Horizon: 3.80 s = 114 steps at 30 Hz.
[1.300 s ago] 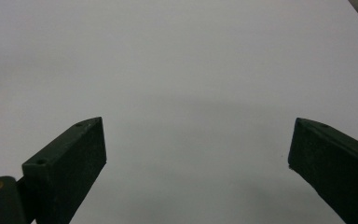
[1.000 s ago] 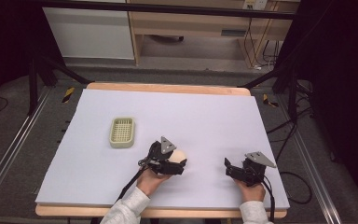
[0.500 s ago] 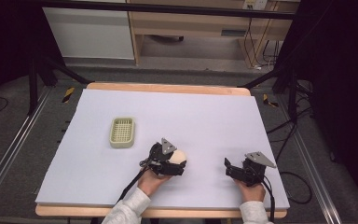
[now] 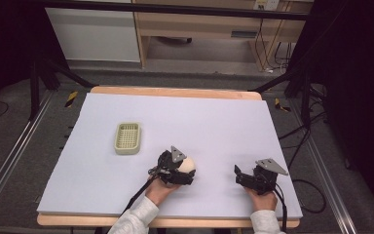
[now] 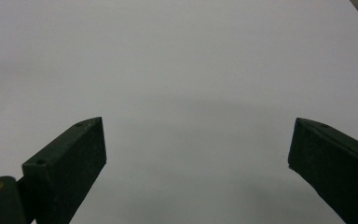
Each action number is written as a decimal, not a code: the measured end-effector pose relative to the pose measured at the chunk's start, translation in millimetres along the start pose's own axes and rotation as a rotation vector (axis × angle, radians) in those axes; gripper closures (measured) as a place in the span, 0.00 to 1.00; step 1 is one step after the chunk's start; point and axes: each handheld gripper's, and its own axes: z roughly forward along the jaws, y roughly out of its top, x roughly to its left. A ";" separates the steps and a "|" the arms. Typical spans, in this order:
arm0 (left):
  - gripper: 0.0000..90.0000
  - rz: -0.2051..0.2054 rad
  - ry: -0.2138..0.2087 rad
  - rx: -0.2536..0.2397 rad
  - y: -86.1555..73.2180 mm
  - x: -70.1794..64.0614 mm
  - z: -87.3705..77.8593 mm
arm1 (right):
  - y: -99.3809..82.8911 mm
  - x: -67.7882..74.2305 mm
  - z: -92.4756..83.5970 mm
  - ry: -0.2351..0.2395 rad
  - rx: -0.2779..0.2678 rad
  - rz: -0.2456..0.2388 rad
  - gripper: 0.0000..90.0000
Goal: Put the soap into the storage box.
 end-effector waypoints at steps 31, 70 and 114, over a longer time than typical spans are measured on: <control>0.26 -0.039 -0.022 0.016 -3.1 1.7 10.5 | 0.0 -0.3 0.4 0.000 0.002 -0.003 0.05; 0.26 -0.015 -0.004 -0.004 1.8 8.1 -11.6 | 0.1 -0.3 0.4 0.001 0.003 -0.002 0.05; 0.26 -0.072 0.090 -0.048 2.8 72.2 -76.5 | 0.0 0.2 0.3 -0.004 0.002 -0.005 0.05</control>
